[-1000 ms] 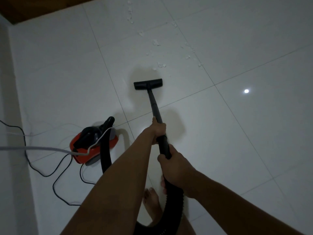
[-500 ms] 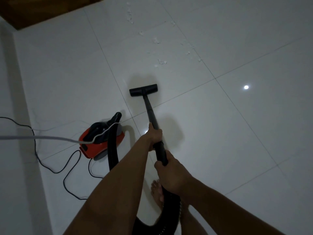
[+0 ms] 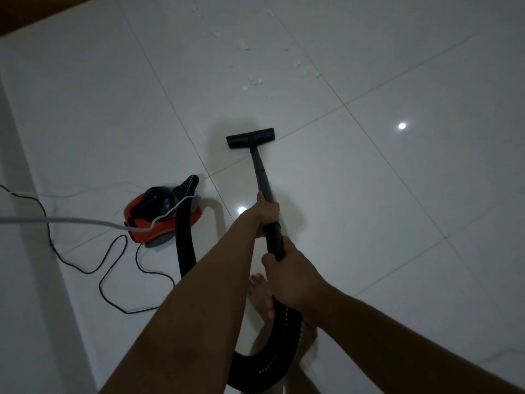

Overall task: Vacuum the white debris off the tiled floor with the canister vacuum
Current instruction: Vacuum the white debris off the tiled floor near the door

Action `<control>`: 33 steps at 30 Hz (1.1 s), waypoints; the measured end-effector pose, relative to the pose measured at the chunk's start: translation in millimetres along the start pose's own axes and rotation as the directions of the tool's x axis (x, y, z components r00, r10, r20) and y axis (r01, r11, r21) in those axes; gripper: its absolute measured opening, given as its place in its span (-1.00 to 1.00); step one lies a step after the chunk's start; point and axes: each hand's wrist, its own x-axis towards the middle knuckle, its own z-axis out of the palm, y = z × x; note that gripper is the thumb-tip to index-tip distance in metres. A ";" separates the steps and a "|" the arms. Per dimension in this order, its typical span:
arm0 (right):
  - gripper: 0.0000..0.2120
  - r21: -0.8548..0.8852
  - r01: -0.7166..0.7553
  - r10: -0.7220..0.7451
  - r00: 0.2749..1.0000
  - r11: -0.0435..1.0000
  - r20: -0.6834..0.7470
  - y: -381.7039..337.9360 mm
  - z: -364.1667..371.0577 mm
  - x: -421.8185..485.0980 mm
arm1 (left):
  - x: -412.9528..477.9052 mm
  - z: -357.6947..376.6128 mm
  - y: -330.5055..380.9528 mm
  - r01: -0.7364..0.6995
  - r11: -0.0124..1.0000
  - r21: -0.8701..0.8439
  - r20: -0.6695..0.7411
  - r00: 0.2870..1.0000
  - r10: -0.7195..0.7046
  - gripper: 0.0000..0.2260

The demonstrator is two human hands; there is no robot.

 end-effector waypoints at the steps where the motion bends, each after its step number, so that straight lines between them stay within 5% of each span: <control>1: -0.48 0.001 0.000 0.000 1.000 1.000 -0.004 3.7 -1.3 -2.1 | -0.9 4.3 -1.8 0.001 1.000 -0.003 0.010 1.000 -0.001 -0.35; 33: -0.51 -0.267 0.166 -0.166 0.986 0.949 0.023 -90.8 -86.0 97.1 | 103.2 2.2 122.4 -0.020 0.989 -0.143 -0.033 0.999 0.016 -0.35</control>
